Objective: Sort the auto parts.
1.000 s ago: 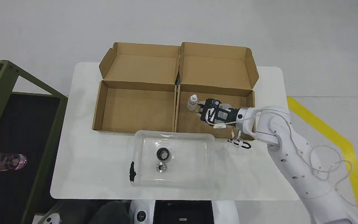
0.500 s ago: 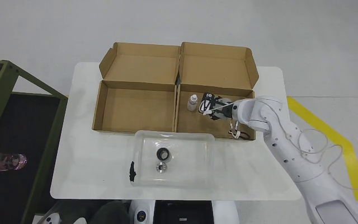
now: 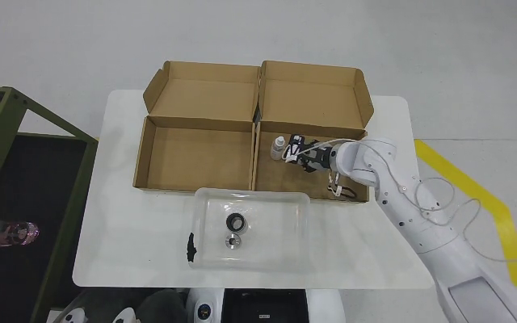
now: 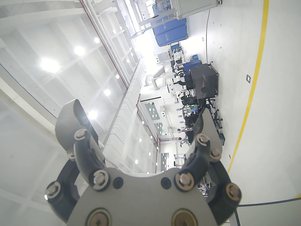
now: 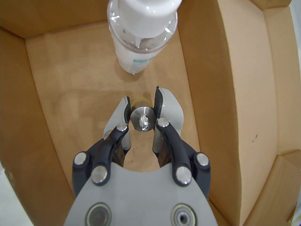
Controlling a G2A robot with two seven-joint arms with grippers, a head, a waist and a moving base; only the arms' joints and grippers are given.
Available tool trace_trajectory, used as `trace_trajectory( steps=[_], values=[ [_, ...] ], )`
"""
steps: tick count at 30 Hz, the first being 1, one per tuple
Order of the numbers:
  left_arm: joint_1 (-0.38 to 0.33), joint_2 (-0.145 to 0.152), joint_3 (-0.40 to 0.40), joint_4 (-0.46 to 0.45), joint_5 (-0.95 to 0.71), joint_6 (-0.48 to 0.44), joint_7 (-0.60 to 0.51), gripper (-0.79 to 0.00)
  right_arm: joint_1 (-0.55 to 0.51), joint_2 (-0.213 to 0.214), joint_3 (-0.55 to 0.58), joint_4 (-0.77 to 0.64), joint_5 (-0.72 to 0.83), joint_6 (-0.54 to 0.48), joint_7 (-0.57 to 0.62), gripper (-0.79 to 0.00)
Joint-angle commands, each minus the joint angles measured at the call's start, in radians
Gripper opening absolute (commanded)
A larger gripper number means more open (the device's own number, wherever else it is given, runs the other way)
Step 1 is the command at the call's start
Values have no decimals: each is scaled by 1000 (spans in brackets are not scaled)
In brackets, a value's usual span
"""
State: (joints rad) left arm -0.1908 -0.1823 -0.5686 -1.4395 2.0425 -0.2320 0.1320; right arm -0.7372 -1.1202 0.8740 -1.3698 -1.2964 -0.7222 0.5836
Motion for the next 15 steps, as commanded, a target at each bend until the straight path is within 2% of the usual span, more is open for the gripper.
trace_trajectory(
  steps=[1,4,5,6,9,15],
  values=[
    [0,0,0,0,0,0,0,0,2,-3,-6,12,-2,0,-4,-674],
    [0,0,0,0,0,0,0,0,9,-7,-14,28,-10,5,-9,-634],
    [0,0,0,0,0,0,0,0,10,-8,-16,32,-9,6,-13,-610],
    [0,0,0,0,0,0,0,0,11,-9,-17,35,-10,8,-14,-545],
    [0,0,0,0,0,0,0,0,8,-11,-15,30,-7,11,-24,-477],
    [0,0,0,0,0,0,0,0,-18,1,32,-11,8,6,-42,-456]
  ],
)
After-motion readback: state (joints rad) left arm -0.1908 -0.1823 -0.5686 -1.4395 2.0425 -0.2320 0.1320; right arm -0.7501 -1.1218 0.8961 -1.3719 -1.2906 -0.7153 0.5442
